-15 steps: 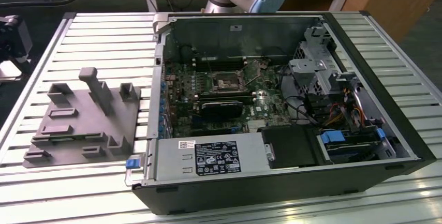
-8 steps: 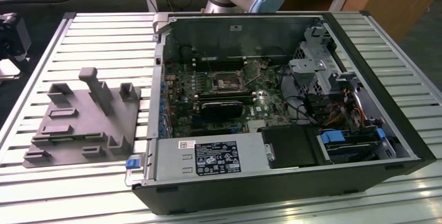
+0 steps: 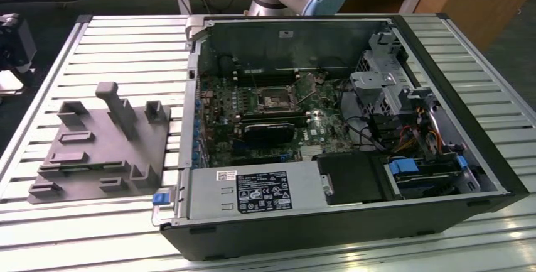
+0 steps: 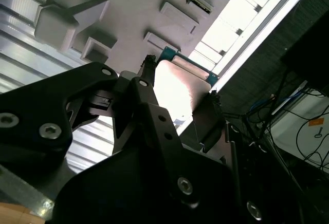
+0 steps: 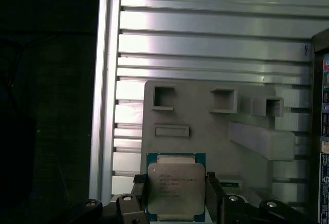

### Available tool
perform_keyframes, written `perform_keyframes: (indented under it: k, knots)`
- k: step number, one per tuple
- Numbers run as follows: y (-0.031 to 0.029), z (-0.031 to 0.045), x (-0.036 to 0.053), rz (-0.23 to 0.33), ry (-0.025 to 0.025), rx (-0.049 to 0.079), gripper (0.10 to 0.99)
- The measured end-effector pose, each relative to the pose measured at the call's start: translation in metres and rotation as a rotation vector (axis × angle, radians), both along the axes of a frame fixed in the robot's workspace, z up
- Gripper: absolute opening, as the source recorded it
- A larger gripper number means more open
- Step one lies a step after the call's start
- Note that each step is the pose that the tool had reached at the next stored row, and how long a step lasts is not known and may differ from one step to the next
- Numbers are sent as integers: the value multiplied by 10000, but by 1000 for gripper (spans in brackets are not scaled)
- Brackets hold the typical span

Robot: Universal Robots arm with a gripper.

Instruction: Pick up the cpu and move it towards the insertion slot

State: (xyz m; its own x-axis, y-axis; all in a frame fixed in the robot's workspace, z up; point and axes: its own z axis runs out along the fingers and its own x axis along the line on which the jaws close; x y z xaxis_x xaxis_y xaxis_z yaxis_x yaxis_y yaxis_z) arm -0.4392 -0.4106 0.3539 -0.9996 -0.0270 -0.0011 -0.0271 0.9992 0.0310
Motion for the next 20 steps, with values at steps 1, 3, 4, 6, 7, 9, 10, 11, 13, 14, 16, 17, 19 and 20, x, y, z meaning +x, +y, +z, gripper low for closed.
perform_keyframes:
  k: [1, 3, 4, 6, 7, 9, 10, 11, 13, 14, 16, 17, 19, 20]
  knots:
    - [0, 3, 0, 0, 1, 0, 541]
    - [0, 12, 0, 0, 2, -1, 541]
    - [0, 17, 0, 0, 2, -1, 541]
    - [0, 26, 0, 0, -1, 0, 541]
    - [0, 29, 0, 0, -1, 1, 541]
    - [0, 37, 0, 0, 0, 0, 541]
    - [0, 41, 0, 0, 1, -1, 541]
    - [0, 44, 0, 0, 0, 0, 541]
    - [0, 51, 0, 0, 0, 0, 541]
    - [0, 55, 0, 0, 0, 0, 541]
    - [0, 63, 0, 0, 0, 0, 541]
    - [0, 67, 0, 0, 0, 0, 541]
    - [0, 74, 0, 0, 0, 0, 541]
    - [0, 78, 0, 0, -1, 0, 541]
